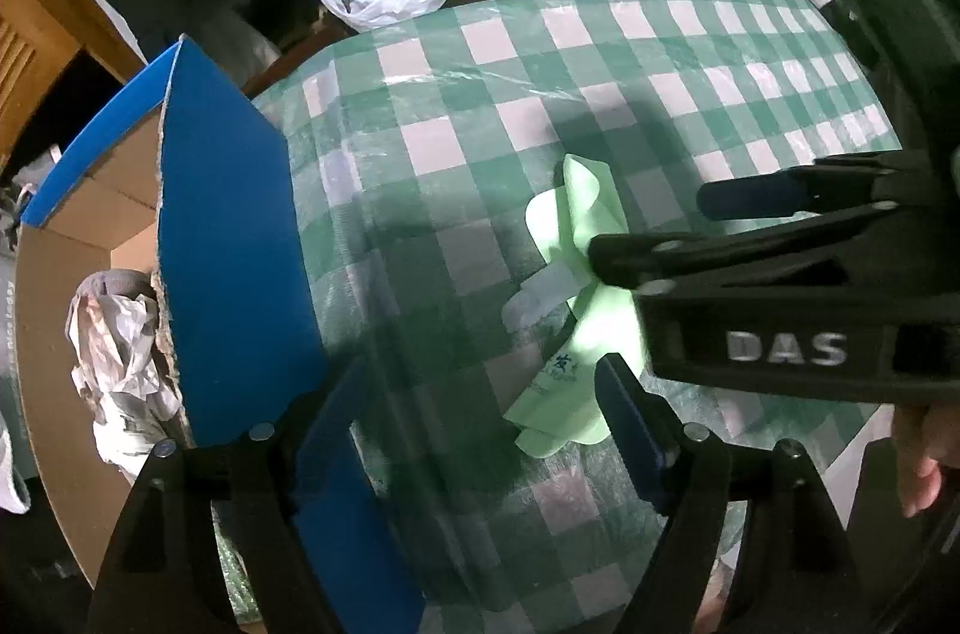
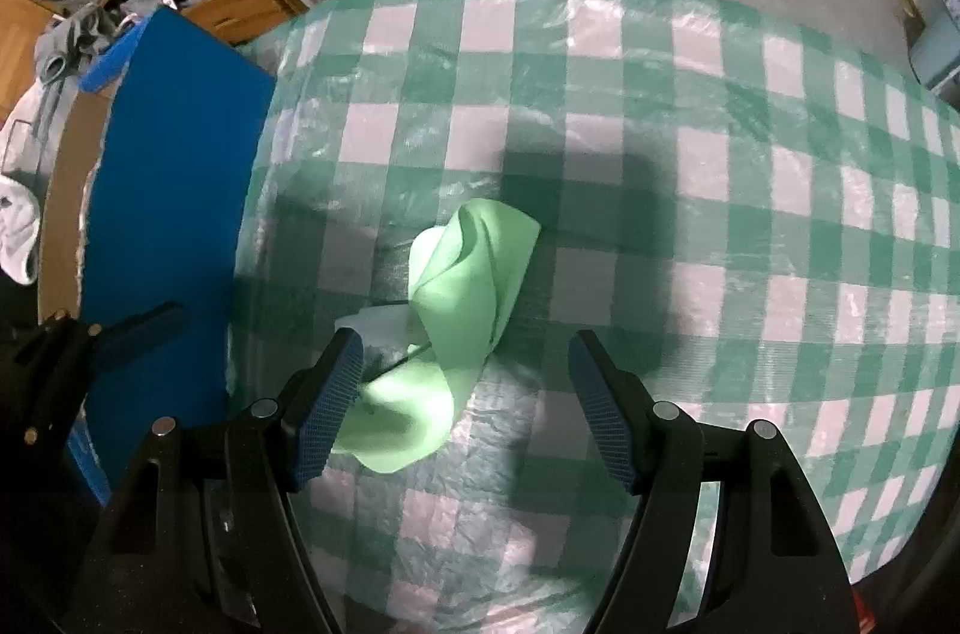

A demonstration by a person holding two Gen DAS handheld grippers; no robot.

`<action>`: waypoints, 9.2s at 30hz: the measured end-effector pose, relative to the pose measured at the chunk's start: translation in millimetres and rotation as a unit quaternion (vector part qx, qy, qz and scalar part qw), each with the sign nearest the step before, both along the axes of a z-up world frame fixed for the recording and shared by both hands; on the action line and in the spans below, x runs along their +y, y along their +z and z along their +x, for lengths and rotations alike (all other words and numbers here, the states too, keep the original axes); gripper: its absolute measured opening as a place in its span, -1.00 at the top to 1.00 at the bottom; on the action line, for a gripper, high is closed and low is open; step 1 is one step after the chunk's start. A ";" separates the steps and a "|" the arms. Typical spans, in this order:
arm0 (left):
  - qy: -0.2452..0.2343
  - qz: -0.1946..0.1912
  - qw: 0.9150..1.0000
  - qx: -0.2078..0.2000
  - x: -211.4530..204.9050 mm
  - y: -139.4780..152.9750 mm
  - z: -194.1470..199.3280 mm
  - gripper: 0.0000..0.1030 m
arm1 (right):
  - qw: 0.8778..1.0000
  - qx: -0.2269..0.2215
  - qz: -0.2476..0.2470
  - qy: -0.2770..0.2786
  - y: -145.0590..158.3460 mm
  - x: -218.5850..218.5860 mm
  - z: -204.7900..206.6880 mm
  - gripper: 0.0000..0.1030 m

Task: Organize soft objects

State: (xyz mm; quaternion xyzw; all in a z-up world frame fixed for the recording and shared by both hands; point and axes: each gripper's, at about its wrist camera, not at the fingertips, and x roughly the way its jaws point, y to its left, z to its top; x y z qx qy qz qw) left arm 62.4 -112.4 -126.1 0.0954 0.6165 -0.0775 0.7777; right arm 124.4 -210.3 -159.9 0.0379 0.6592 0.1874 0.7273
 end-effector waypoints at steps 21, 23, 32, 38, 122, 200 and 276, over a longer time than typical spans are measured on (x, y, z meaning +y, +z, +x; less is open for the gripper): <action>-0.014 0.011 1.000 0.006 -6.8 -4.5 -0.1 -0.70 | 0.999 0.038 -0.022 0.025 -42.9 -4.1 -3.1 0.75; -0.017 0.001 1.000 0.009 -8.7 -3.7 0.9 -0.70 | 0.999 0.035 -0.030 0.022 -42.6 -12.1 -3.4 0.75; -0.032 -0.020 0.999 0.037 -32.1 -17.1 4.5 -0.70 | 0.999 0.028 -0.040 0.000 -38.7 -59.6 -6.0 0.75; -0.008 -0.042 0.997 0.060 -37.3 -31.5 15.4 -0.70 | 0.998 0.026 -0.061 -0.010 -40.9 -93.7 -4.0 0.75; 0.025 -0.060 0.998 -0.002 -41.1 0.4 7.7 0.68 | 0.994 -0.075 -0.081 -0.009 15.5 -109.8 -35.7 0.84; 0.086 -0.030 0.987 -0.131 124.1 98.3 -53.0 0.68 | 0.972 -0.179 0.031 0.150 156.5 102.7 -58.2 0.84; 0.144 -0.032 0.972 -0.185 158.8 143.7 -72.1 -0.56 | 0.964 -0.248 0.034 0.089 199.4 81.7 -71.3 -0.31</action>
